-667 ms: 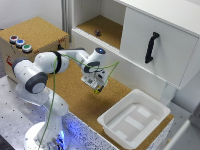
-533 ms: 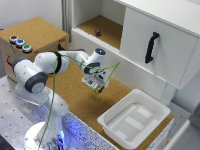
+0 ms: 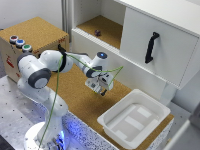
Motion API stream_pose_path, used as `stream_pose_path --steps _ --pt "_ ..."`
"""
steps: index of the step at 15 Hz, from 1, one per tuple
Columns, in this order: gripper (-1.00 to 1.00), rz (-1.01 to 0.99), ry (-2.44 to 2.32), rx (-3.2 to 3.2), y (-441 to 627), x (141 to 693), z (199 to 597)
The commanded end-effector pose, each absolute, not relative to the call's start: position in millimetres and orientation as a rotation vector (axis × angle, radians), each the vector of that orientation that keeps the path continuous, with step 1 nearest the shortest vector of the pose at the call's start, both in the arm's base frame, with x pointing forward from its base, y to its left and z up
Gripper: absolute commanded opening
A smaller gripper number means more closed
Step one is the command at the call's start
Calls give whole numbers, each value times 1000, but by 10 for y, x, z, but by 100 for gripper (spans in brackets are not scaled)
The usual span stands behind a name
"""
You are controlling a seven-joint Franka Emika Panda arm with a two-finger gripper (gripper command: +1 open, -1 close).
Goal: Go to the tower of blocks and take off the pink block
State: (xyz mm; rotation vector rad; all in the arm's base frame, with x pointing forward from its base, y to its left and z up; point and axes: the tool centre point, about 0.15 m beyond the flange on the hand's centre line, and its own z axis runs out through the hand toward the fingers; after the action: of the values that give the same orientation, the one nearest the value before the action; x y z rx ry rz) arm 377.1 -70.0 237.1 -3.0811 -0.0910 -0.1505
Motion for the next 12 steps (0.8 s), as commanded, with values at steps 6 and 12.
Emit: stream_pose_path --steps 6,12 --pt "-100 46 -301 -2956 474 3193 2637" --pt "100 8 -249 -2967 449 3167 2660"
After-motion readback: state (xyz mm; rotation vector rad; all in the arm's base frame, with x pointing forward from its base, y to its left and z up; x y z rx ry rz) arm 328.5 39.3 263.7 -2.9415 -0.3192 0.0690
